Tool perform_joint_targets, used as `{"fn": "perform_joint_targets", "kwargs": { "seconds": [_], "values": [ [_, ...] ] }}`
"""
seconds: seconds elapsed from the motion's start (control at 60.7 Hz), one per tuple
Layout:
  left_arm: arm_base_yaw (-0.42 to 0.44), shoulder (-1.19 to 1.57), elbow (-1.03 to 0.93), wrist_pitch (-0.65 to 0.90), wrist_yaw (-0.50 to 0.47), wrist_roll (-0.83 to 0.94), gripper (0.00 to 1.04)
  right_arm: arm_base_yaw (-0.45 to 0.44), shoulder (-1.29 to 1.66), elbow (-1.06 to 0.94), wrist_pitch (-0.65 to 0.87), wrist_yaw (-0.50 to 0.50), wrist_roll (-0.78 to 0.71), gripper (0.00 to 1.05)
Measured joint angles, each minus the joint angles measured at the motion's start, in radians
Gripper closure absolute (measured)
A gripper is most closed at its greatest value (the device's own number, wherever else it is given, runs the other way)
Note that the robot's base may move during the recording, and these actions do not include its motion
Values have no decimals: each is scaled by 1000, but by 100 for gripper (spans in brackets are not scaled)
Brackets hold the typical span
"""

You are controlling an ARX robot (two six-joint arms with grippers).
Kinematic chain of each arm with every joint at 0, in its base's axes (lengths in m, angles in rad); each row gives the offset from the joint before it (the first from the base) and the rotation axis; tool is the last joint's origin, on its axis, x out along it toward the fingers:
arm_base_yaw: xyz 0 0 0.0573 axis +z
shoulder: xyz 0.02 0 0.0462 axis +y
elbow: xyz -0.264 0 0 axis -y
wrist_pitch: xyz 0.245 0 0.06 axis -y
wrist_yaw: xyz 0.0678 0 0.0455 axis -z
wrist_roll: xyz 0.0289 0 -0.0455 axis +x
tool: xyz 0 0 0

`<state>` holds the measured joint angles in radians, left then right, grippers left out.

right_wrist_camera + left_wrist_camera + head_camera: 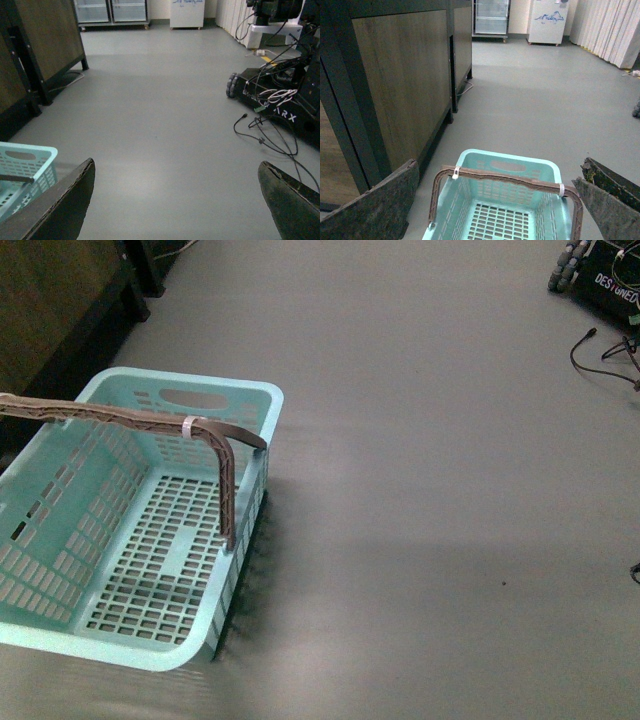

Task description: Pick lemon and mango into basket

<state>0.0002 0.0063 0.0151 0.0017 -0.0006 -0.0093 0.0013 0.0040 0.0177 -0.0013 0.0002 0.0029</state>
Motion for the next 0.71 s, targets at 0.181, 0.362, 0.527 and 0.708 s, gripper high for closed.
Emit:
{"fn": "perform_joint_targets", "kwargs": {
  "seconds": [0.181,0.362,0.527,0.708],
  "values": [
    [0,0,0,0,0,0,7,0,0,0,0,0,0,9],
    [0,0,0,0,0,0,7,0,0,0,0,0,0,9],
    [0,0,0,0,0,0,7,0,0,0,0,0,0,9],
    [46,175,112,-253,192,-175,7,0,0,0,0,-1,0,9]
  ]
}}
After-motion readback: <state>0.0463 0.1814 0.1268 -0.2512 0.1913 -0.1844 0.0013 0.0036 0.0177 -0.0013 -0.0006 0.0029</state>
